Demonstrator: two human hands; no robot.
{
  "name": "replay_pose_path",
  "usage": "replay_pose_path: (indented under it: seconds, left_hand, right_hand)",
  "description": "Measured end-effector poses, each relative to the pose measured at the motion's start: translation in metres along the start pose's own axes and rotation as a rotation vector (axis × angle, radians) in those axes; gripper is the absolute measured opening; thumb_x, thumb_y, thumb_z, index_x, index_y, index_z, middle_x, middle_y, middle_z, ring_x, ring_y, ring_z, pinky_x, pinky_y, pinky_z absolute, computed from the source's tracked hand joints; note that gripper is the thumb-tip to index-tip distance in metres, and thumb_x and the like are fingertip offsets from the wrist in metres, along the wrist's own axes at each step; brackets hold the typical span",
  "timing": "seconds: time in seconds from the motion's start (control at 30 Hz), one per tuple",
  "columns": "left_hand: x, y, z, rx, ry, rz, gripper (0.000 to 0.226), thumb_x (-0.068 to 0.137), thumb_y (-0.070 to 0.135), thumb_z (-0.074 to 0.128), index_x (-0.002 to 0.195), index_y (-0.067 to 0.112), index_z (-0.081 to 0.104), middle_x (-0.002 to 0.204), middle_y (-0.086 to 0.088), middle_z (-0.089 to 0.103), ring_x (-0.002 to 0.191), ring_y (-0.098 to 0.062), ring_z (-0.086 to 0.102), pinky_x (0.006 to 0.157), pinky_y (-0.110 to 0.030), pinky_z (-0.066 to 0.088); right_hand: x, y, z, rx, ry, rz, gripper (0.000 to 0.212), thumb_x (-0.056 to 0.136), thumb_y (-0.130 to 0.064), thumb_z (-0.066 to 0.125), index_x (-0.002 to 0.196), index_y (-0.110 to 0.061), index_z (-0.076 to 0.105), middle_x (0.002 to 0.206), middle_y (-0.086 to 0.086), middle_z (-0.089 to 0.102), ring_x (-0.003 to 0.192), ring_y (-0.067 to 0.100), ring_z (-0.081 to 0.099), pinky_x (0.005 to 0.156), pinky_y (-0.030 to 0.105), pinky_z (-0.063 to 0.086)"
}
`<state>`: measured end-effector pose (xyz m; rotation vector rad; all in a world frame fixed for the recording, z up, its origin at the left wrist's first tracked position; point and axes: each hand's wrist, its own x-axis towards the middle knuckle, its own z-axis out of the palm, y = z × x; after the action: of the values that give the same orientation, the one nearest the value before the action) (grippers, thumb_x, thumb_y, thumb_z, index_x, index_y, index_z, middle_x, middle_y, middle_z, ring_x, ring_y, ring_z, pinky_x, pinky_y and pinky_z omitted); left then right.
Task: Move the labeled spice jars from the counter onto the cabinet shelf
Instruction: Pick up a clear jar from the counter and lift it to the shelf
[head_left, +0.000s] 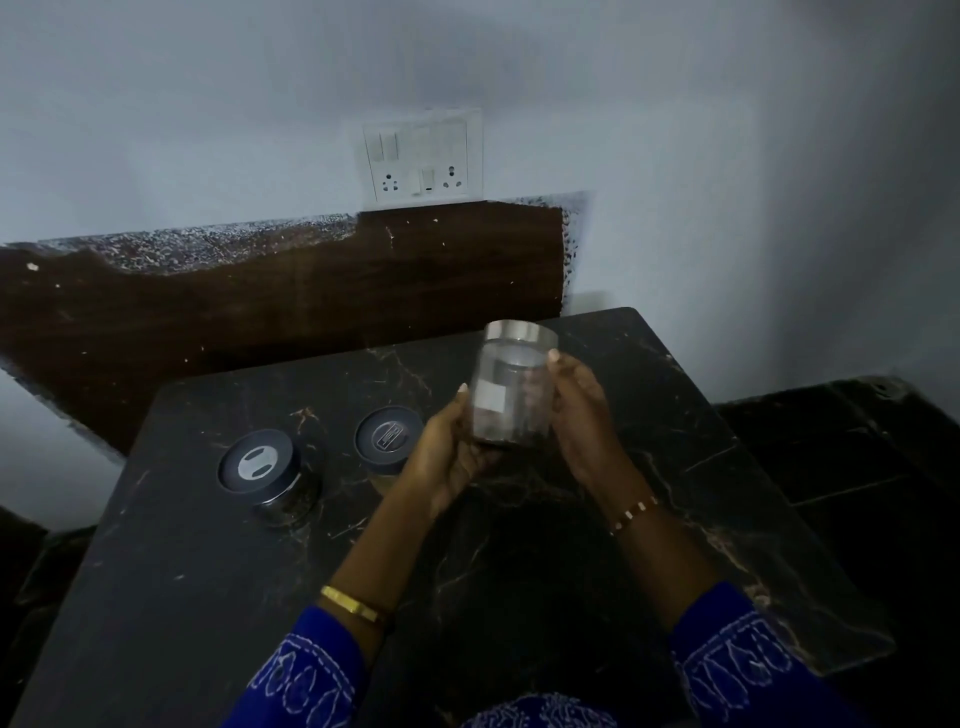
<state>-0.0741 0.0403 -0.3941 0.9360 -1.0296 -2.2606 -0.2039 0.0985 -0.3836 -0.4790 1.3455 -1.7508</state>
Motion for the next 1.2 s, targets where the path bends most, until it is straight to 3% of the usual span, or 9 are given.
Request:
replay_pose_path:
  seconds: [0.1, 0.2, 0.3, 0.43, 0.53, 0.7, 0.93, 1.1, 1.2]
  left_hand:
    - [-0.002, 0.002, 0.007, 0.075, 0.041, 0.096, 0.025, 0.095, 0.024, 0.045, 0.112, 0.013, 0.059, 0.106, -0.008, 0.067, 0.096, -0.021, 0.066, 0.078, -0.032, 0.055]
    - [-0.006, 0.0, 0.011, 0.183, 0.117, 0.214, 0.038, 0.086, 0.017, 0.06, 0.123, 0.011, 0.054, 0.111, -0.008, 0.068, 0.098, -0.023, 0.067, 0.08, -0.037, 0.057]
    - [-0.01, -0.003, 0.018, 0.281, 0.17, 0.353, 0.044, 0.082, 0.01, 0.065, 0.124, 0.011, 0.051, 0.109, -0.005, 0.065, 0.1, -0.023, 0.066, 0.085, -0.041, 0.056]
    - [-0.012, -0.002, 0.026, 0.273, 0.205, 0.499, 0.03, 0.088, 0.008, 0.055, 0.118, 0.012, 0.055, 0.096, 0.005, 0.065, 0.086, -0.009, 0.066, 0.075, -0.027, 0.058]
    - [-0.008, 0.003, 0.025, 0.209, 0.252, 0.451, 0.028, 0.093, 0.01, 0.048, 0.121, 0.011, 0.053, 0.09, 0.002, 0.062, 0.084, -0.012, 0.061, 0.077, -0.03, 0.053]
    - [-0.01, 0.002, 0.026, 0.083, 0.054, 0.148, 0.038, 0.099, 0.032, 0.031, 0.127, 0.014, 0.049, 0.122, -0.014, 0.06, 0.11, -0.028, 0.06, 0.086, -0.039, 0.05]
    - [-0.006, 0.006, 0.03, 0.125, 0.085, 0.283, 0.033, 0.096, 0.022, 0.043, 0.127, 0.013, 0.049, 0.121, -0.011, 0.061, 0.113, -0.027, 0.059, 0.099, -0.048, 0.046]
    - [-0.005, 0.009, 0.031, 0.15, 0.082, 0.332, 0.035, 0.094, 0.022, 0.046, 0.127, 0.011, 0.049, 0.12, -0.012, 0.062, 0.112, -0.029, 0.06, 0.099, -0.05, 0.046]
    - [-0.007, 0.014, 0.035, 0.156, 0.073, 0.352, 0.026, 0.095, 0.02, 0.045, 0.119, 0.015, 0.053, 0.113, -0.009, 0.064, 0.107, -0.026, 0.062, 0.095, -0.045, 0.049]
  right_hand:
    - [-0.001, 0.002, 0.002, -0.13, 0.139, -0.023, 0.023, 0.099, -0.029, 0.038, 0.117, -0.017, 0.048, 0.1, 0.002, 0.062, 0.082, 0.015, 0.061, 0.072, 0.033, 0.053]
    - [-0.004, 0.007, 0.002, -0.204, 0.14, -0.013, 0.03, 0.1, -0.032, 0.035, 0.122, -0.016, 0.046, 0.114, 0.012, 0.06, 0.09, 0.021, 0.061, 0.077, 0.037, 0.053]
    - [-0.007, 0.013, 0.004, -0.268, 0.044, 0.019, 0.049, 0.092, -0.044, 0.045, 0.133, -0.018, 0.042, 0.12, 0.01, 0.059, 0.092, 0.018, 0.063, 0.069, 0.031, 0.053]
    - [-0.009, 0.01, 0.006, -0.113, 0.066, 0.091, 0.055, 0.084, -0.039, 0.061, 0.132, -0.017, 0.042, 0.112, 0.005, 0.062, 0.093, 0.019, 0.064, 0.068, 0.032, 0.055]
    - [-0.011, 0.005, 0.006, 0.075, 0.051, 0.076, 0.047, 0.089, -0.033, 0.056, 0.129, -0.012, 0.045, 0.104, 0.007, 0.065, 0.089, 0.021, 0.066, 0.066, 0.031, 0.055]
    - [-0.016, -0.004, 0.005, -0.032, -0.027, -0.014, 0.028, 0.093, -0.03, 0.048, 0.116, -0.016, 0.053, 0.099, 0.004, 0.067, 0.085, 0.015, 0.067, 0.065, 0.026, 0.056]
    - [-0.015, -0.015, 0.001, -0.022, -0.038, -0.068, 0.03, 0.098, -0.028, 0.039, 0.122, -0.014, 0.05, 0.104, 0.006, 0.064, 0.094, 0.02, 0.064, 0.08, 0.035, 0.053]
    - [-0.013, -0.018, 0.0, -0.014, -0.074, -0.077, 0.019, 0.098, -0.026, 0.038, 0.108, -0.021, 0.054, 0.101, 0.003, 0.064, 0.093, 0.018, 0.063, 0.082, 0.035, 0.052]
    - [-0.013, -0.023, 0.001, -0.022, -0.102, -0.083, 0.026, 0.096, -0.022, 0.043, 0.119, -0.012, 0.052, 0.102, 0.004, 0.064, 0.094, 0.019, 0.063, 0.085, 0.037, 0.052]
